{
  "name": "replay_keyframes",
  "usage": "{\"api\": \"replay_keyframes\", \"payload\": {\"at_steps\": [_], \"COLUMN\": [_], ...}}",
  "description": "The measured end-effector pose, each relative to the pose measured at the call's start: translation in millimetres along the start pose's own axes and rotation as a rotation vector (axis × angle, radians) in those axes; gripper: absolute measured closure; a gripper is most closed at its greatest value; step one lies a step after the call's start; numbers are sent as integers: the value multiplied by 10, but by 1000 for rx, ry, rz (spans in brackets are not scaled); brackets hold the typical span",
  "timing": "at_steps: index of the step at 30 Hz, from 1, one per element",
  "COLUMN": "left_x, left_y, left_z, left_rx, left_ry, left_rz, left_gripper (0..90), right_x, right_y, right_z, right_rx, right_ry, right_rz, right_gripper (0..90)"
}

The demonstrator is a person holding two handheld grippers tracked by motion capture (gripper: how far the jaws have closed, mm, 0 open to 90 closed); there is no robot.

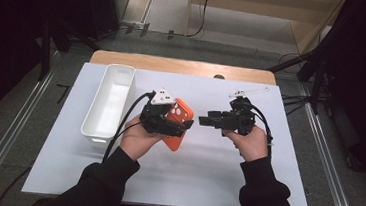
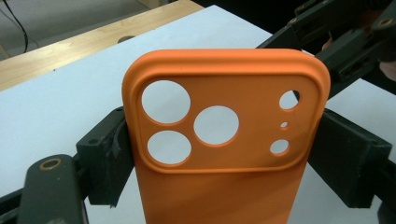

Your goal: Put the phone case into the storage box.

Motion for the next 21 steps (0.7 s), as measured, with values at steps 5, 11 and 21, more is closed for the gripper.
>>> {"api": "replay_keyframes", "payload": {"at_steps": [5,11,21], "left_x": [30,64,84], "left_y": [-19,-36,-46], "left_z": [-52,-114,-152], "left_rx": [-11,-24,-35], "left_ry": [8,7,6], "left_rz": [-14,-22,-29], "left_gripper": [157,157,157], "right_x": [-46,-99,-191], "right_y": [4,-12,-48], "right_z": [28,37,19], "right_rx": [-17,-20,-37], "right_ry": [-13,-10,-8], "right_rz": [-46,-80,-123], "right_gripper": [372,350,316]}}
Point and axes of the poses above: each handheld gripper's, and its own axes: z roughly forward along the jaws, x roughly out of its top, y roughly to its right, the point moved 5 cm from there along z, roughly forward along the jaws, and after that the axes turned 1 degree about -y, right-handed, at the moved point
